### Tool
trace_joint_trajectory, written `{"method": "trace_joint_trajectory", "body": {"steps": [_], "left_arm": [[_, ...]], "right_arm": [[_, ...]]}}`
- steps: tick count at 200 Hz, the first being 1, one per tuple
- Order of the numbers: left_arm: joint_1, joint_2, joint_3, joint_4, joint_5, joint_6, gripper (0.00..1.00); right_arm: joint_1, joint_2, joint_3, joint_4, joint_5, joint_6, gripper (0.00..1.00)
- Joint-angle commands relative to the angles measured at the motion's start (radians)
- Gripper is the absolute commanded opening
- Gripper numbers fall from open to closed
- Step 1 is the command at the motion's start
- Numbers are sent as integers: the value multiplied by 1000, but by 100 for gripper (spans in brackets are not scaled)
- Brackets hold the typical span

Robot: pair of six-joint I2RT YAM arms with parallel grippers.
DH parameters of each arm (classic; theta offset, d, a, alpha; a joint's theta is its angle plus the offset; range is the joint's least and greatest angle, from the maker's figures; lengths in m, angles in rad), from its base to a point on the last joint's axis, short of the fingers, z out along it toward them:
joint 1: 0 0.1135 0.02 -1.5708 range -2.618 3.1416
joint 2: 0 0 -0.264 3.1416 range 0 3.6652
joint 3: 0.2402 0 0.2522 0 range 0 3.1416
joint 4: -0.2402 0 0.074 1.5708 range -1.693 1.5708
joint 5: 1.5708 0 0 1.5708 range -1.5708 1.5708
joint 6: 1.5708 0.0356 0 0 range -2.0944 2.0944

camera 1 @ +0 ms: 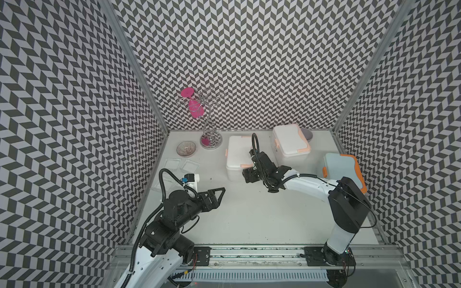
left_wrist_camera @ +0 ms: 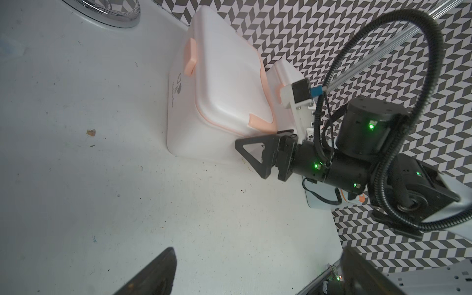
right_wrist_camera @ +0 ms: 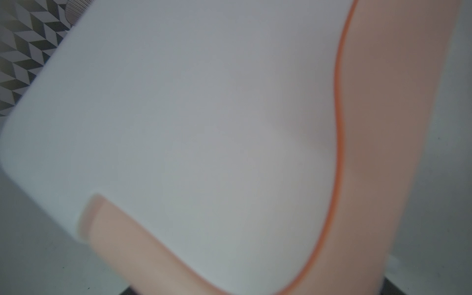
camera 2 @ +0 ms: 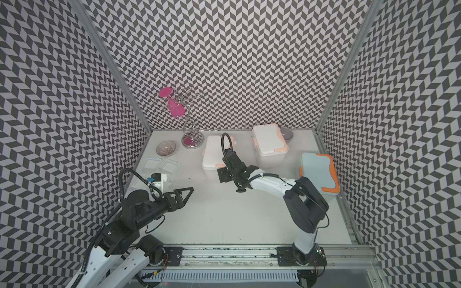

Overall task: Open first aid kits and take out gauze
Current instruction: Move the first aid kit to the center of the board.

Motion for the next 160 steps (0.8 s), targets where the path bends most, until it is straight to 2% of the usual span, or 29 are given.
{"method": "trace_joint_trajectory", "body": {"steps": [1, 51, 81, 103, 126, 160], "left_arm": [[-3, 0, 23, -14, -10, 18, 100], [-3, 3, 26, -20, -17, 13, 100], [-3, 12, 23, -14, -15, 15, 100], [-4, 77, 18, 31, 29, 26, 100], [-21, 154, 27, 92, 53, 31, 100], [-153, 336, 122, 172, -27, 48, 100]], "right_arm": [[-15, 80, 103, 81, -17, -124, 87], [-109, 306, 387, -2, -100, -125, 87], [-148, 332, 458, -65, -196, -107, 91], [-153, 232, 393, -48, -236, -107, 94], [-156, 48, 253, 2, -261, -102, 98], [-239, -180, 60, 101, -221, -43, 100]]}}
